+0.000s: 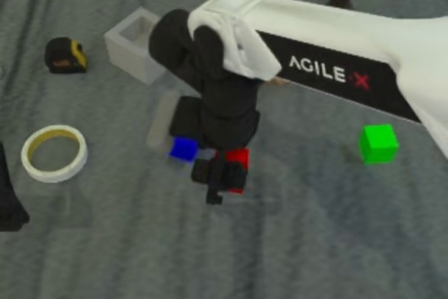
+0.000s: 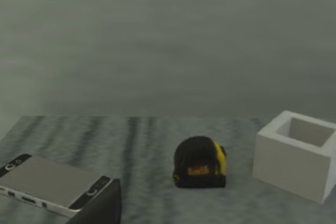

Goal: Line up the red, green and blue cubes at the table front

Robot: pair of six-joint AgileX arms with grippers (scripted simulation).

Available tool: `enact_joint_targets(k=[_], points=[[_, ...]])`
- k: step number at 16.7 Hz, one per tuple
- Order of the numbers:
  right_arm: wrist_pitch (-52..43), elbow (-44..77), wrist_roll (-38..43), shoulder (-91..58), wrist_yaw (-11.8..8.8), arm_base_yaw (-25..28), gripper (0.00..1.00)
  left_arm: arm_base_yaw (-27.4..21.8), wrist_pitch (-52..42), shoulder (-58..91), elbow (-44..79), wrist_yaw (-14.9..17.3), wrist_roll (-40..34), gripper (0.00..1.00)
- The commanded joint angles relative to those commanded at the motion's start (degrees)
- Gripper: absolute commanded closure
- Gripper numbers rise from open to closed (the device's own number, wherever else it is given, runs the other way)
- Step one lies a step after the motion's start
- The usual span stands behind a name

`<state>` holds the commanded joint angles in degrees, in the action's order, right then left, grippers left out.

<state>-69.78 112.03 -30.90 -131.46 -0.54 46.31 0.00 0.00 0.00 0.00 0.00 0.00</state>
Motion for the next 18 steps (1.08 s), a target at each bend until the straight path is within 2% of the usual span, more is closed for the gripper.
enact_joint_targets(k=[3,5,12,18], points=[[-2.9,5.5,-1.0,-2.3,0.0,7.2,1.00,0.0,0.0,0.0,0.0,0.0,0.0,0.00],[-4.0,7.7,-1.4,-3.2,0.0,10.1,1.00,0.0,0.0,0.0,0.0,0.0,0.0,0.00],[-3.1,7.1,-1.4,-3.2,0.0,10.5,1.00,0.0,0.0,0.0,0.0,0.0,0.0,0.00],[8.5,-2.3,-1.4,-5.4,0.0,10.5,1.00,0.0,0.0,0.0,0.0,0.0,0.0,0.00]])
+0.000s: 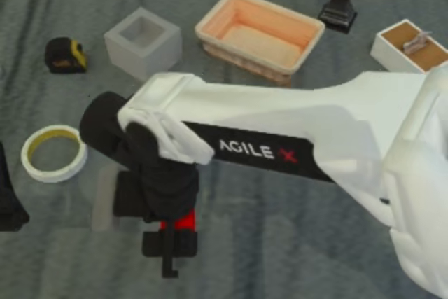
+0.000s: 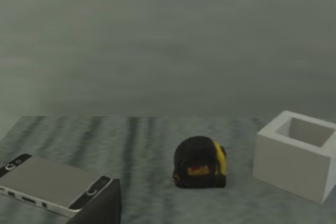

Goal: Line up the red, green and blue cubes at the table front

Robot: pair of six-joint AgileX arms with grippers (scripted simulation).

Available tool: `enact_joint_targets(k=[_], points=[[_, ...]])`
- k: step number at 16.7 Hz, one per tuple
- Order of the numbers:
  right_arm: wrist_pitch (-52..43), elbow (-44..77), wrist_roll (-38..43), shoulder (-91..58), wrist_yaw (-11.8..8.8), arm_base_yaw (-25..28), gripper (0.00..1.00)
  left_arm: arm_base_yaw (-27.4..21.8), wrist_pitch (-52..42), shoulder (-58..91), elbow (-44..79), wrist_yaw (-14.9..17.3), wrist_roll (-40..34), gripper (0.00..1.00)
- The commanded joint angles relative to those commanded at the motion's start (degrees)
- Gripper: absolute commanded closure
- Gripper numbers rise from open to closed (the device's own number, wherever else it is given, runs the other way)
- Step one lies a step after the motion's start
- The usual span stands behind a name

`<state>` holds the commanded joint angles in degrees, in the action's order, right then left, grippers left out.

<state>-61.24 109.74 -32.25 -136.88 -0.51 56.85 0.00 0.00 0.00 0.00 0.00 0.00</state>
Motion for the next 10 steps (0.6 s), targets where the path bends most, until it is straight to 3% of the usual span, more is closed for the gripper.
enact_joint_targets(k=[5,10], points=[[1.4,-1.3,-0.1,-0.4,0.0,0.1,1.00,0.0,0.0,0.0,0.0,0.0,0.0,0.00],[1.4,-1.3,-0.1,-0.4,0.0,0.1,0.62,0.0,0.0,0.0,0.0,0.0,0.0,0.00]])
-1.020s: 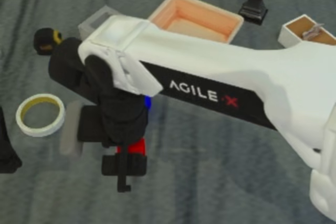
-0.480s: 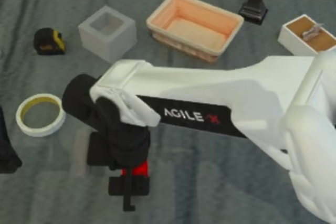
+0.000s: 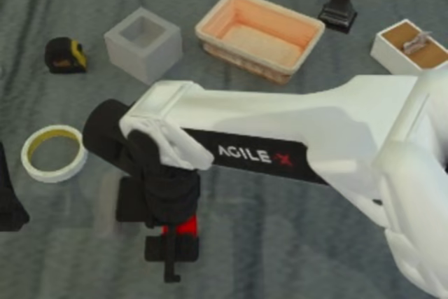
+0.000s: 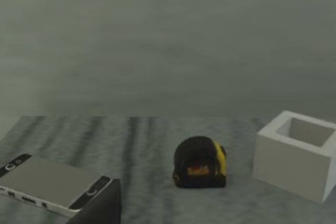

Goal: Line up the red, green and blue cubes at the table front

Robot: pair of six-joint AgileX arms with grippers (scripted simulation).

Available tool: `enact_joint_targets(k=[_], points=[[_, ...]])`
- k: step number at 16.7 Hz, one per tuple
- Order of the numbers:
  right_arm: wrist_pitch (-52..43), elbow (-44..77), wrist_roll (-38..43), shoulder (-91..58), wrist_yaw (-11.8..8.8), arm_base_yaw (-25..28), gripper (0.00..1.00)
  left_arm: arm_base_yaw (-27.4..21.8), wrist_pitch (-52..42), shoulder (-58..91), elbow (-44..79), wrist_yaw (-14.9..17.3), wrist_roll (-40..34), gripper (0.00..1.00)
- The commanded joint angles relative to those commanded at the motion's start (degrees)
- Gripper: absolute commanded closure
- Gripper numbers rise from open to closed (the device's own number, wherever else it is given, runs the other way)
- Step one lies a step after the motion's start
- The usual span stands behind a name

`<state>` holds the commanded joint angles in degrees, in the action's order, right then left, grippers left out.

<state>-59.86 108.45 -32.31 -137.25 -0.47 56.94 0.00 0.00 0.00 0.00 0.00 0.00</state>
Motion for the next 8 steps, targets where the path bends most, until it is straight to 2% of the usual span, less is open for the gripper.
enact_joint_targets(k=[8], points=[[0.0,0.0,0.0,0.0,0.0,0.0,0.02,0.0,0.0,0.0,0.0,0.0,0.0,0.00]])
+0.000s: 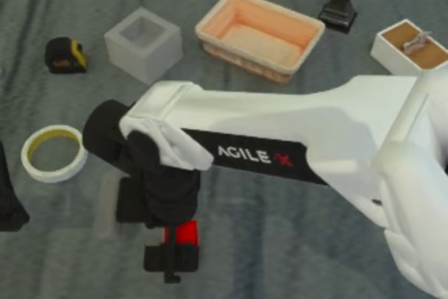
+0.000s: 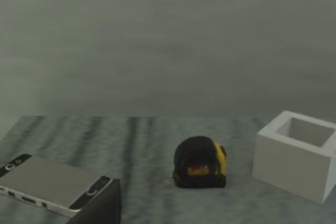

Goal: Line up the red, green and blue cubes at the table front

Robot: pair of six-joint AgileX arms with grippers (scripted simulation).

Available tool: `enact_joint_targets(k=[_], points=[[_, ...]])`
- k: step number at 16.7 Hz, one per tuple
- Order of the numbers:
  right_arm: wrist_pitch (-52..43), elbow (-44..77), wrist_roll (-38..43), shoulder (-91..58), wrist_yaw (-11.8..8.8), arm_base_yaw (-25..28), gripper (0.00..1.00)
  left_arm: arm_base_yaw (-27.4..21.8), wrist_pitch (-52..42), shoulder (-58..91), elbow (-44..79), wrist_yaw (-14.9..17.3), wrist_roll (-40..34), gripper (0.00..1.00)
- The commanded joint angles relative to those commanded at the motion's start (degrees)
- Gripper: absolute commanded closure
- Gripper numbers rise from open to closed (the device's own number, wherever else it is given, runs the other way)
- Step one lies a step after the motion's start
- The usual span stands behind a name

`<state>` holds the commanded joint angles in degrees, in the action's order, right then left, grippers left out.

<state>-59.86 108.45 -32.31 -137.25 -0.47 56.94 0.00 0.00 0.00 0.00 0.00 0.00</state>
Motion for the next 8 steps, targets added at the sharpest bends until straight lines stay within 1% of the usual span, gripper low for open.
enact_joint_targets(k=[1,8], points=[[0.0,0.0,0.0,0.0,0.0,0.0,0.00,0.0,0.0,0.0,0.0,0.0,0.0,0.00],[0.0,0.0,0.0,0.0,0.0,0.0,0.00,0.0,0.0,0.0,0.0,0.0,0.0,0.00]])
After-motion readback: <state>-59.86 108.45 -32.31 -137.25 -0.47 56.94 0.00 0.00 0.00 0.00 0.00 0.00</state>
